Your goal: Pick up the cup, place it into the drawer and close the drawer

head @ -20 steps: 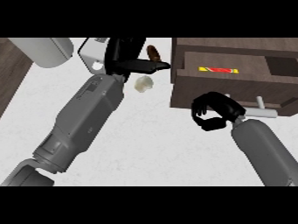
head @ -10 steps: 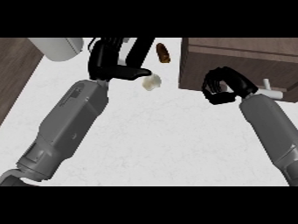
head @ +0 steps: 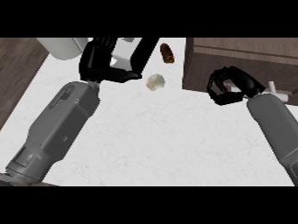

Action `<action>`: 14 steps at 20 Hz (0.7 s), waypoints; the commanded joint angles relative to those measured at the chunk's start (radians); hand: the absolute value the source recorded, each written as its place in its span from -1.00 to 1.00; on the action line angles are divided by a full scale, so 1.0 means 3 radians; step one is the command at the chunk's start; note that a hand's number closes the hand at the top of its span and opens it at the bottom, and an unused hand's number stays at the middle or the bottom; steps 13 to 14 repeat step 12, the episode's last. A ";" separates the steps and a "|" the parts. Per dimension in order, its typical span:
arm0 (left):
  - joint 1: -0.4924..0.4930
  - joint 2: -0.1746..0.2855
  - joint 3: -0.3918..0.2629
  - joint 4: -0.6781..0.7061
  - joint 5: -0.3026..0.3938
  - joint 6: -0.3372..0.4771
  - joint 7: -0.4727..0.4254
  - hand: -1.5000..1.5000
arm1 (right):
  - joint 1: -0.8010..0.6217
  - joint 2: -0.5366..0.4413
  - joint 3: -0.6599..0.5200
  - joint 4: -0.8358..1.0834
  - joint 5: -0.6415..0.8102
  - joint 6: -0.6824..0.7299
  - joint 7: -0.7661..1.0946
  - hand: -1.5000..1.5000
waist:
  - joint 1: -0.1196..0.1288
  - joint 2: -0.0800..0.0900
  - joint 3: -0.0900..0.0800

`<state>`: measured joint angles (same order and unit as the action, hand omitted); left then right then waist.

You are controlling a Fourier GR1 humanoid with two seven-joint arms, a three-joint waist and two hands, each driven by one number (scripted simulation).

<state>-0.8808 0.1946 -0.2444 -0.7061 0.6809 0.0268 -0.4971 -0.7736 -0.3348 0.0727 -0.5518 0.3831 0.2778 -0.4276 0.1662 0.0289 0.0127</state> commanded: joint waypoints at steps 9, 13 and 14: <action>0.0126 0.0071 -0.0002 -0.0132 0.0055 -0.0187 0.0058 -1.00 | -0.0579 -0.0483 -0.0367 0.0007 -0.0185 0.0014 0.0293 1.00 | 0.0197 0.0065 -0.0033; 0.0158 0.0047 -0.0029 -0.0150 0.0038 -0.0181 0.0054 -1.00 | -0.0530 -0.0497 -0.0380 -0.0020 -0.0216 0.0041 0.0293 1.00 | 0.0174 0.0071 -0.0030; 0.0158 0.0047 -0.0029 -0.0150 0.0038 -0.0181 0.0054 -1.00 | -0.0530 -0.0497 -0.0380 -0.0020 -0.0216 0.0041 0.0293 1.00 | 0.0174 0.0071 -0.0030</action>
